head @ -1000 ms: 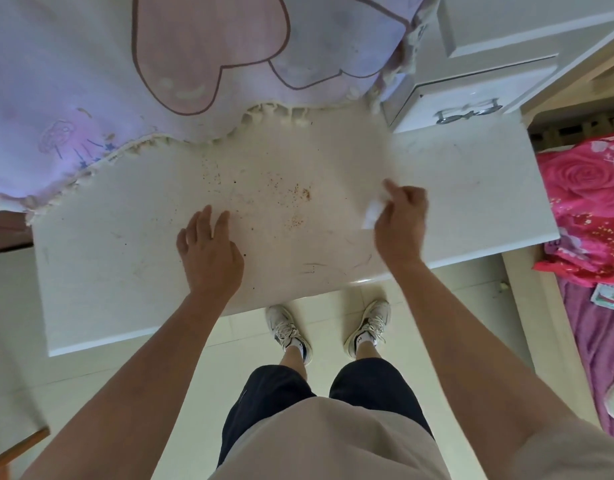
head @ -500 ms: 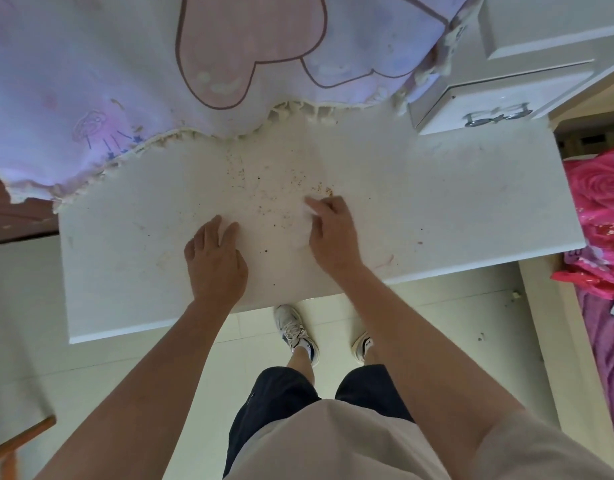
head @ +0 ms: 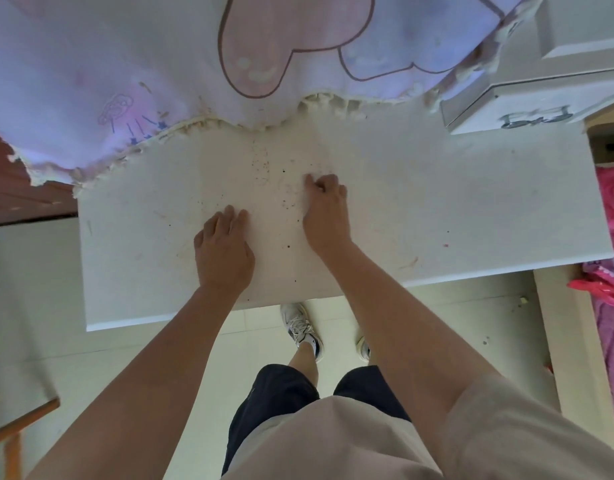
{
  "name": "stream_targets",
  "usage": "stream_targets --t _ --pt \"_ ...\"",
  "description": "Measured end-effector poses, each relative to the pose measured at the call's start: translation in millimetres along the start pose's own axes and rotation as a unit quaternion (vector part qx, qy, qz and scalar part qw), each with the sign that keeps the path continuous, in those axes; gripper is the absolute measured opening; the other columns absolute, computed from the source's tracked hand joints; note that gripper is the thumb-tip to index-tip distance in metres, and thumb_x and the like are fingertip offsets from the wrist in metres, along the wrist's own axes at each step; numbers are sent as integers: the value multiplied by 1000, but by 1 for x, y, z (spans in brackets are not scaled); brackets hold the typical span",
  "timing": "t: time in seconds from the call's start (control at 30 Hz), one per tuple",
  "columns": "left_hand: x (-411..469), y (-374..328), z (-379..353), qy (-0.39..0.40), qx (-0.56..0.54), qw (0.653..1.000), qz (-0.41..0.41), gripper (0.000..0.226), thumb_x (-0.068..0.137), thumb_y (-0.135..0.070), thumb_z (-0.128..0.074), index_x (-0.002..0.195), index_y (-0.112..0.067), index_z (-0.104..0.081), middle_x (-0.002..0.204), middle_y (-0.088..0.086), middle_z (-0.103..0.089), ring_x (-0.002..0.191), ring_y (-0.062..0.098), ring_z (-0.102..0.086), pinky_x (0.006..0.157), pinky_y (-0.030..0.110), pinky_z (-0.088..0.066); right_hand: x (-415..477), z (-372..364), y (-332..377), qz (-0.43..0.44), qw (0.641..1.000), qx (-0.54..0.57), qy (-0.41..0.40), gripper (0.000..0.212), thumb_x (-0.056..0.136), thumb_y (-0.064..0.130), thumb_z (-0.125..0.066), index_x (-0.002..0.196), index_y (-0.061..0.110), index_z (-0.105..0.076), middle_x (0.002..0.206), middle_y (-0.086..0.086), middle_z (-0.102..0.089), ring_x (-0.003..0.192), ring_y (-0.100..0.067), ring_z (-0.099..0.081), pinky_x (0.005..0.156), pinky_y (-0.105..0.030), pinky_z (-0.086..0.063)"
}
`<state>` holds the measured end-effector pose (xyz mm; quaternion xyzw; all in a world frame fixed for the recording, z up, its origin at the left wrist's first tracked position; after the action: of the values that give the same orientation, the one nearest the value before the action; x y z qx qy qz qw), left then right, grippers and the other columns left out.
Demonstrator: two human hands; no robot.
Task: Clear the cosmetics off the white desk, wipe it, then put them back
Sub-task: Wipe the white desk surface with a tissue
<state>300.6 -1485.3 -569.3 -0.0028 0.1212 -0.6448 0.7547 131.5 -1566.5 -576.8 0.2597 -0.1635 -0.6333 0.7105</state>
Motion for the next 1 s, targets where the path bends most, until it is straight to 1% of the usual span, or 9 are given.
stream_targets --t 0.07,0.17,0.27,0.4,0.47,0.6,0.73,0.87,1.0 --pt "2 3 2 -12 -18 1000 -1 47 81 -3 -55 128 -7 -58 138 16 -54 123 39 -49 96 53 -42 8 3 4 11 998 52 27 52 86 -13 -44 129 8 -61 115 -16 -51 100 -31 -51 87 -27 -43" --pt "8 10 5 -57 -34 998 13 43 82 -5 -50 124 -7 -60 138 16 -52 126 39 -46 102 51 -37 22 29 -19 -16 995 83 -45 50 85 -10 -45 127 9 -64 115 -16 -53 104 -28 -55 91 -16 -36" --pt "17 21 6 -74 -28 996 30 45 84 -8 -46 128 -7 -56 144 21 -44 133 41 -38 106 53 -32 37 59 -63 -96 984 63 -134 50 85 -5 -44 128 11 -63 120 -17 -50 110 -32 -54 97 -25 -39" --pt "28 34 5 -47 -13 998 47 51 85 -12 -41 135 -8 -50 149 22 -38 138 42 -31 111 56 -27 46 60 -88 -212 968 -44 -127 51 89 -4 -42 137 11 -54 131 -18 -44 115 -38 -43 96 -35 -36" --pt "31 39 5 -35 -6 998 59 52 86 -12 -43 138 -8 -46 150 22 -36 139 42 -29 110 58 -26 44 38 -61 -162 979 -60 -112 54 84 -8 -39 133 8 -54 126 -19 -47 108 -40 -44 91 -40 -41" --pt "36 45 7 -24 -8 997 76 55 86 -11 -45 141 -9 -43 153 22 -31 140 43 -27 109 60 -26 33 -16 15 15 996 -84 -10 59 78 -14 -40 132 6 -54 120 -19 -50 101 -38 -46 86 -43 -47" --pt "43 50 10 -18 -18 996 88 54 88 -10 -46 142 -10 -42 155 21 -28 142 42 -24 110 59 -24 43 -11 24 51 996 50 53 47 91 -7 -44 130 10 -62 118 -10 -54 105 -29 -53 93 -33 -48" --pt "49 58 9 -6 -16 996 93 52 91 -14 -44 143 -9 -40 155 18 -30 142 40 -25 112 58 -24 81 36 -26 -76 991 49 -94 48 86 -6 -44 127 10 -65 121 -16 -54 110 -29 -56 97 -18 -36" --pt "50 63 9 2 -5 997 82 52 92 -15 -45 144 -10 -42 154 15 -35 141 38 -30 110 55 -28 100 58 -70 -204 967 -68 -138 47 85 -5 -42 126 8 -61 129 -19 -46 114 -38 -46 99 -32 -38"
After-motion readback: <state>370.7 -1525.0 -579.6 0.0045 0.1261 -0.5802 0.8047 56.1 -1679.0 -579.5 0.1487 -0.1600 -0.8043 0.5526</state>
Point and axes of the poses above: each hand's wrist, its own x-axis towards the middle knuckle, its own z-axis out of the back of the hand, y = z × x, the point moved 2 cm from there along x, towards the middle knuckle
